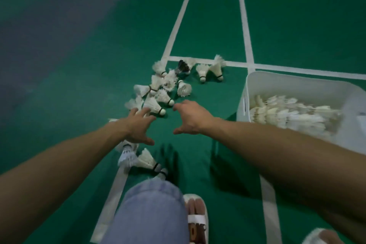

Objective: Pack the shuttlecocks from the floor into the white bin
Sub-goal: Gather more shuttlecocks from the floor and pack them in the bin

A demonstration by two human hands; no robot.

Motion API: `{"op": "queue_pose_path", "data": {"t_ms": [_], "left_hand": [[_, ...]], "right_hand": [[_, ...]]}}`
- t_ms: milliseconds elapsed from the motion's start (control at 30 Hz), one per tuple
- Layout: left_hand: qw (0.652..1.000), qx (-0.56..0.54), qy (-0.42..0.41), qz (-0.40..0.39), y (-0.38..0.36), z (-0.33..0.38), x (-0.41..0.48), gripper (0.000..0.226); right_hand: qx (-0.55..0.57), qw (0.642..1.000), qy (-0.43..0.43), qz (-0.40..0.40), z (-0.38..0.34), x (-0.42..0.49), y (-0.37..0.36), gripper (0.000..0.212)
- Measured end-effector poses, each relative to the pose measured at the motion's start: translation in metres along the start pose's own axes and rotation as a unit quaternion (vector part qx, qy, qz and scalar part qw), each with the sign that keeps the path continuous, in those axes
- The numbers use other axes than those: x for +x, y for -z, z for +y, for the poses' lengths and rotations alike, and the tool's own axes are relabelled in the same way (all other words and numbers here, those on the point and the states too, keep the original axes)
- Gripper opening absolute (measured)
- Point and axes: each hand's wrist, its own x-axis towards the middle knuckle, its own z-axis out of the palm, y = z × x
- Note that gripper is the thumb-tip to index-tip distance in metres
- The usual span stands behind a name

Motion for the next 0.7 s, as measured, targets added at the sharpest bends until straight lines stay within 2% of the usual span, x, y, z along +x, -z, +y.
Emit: {"op": "queue_pose_path", "data": {"t_ms": [133,233,367,467,567,700], "left_hand": [[0.996,-0.039,0.0,-0.077,-0.062,-0.017,-0.006,0.116],[0.994,-0.052,-0.01,-0.098,-0.092,-0.02,-0.012,0.109],[0.998,-0.049,-0.035,-0.03,-0.113,-0.012,-0.019,0.076],[0.996,-0.072,-0.034,0.027,-0.111,-0.008,-0.017,0.059],[0.995,-0.074,-0.015,0.061,-0.111,-0.008,-0.01,0.055],[0.996,-0.084,0.011,0.018,-0.114,-0.017,0.0,0.061]], "right_hand": [[0.026,0.998,0.015,-0.049,-0.022,-0.004,-0.058,0.09],[0.068,0.994,0.018,-0.08,-0.033,-0.013,-0.09,0.094],[0.098,0.989,0.023,-0.106,-0.043,-0.029,-0.117,0.096],[0.134,0.983,0.022,-0.121,-0.048,-0.036,-0.134,0.108],[0.172,0.977,0.03,-0.12,-0.051,-0.04,-0.145,0.115],[0.207,0.974,0.026,-0.091,-0.054,-0.036,-0.15,0.097]]}}
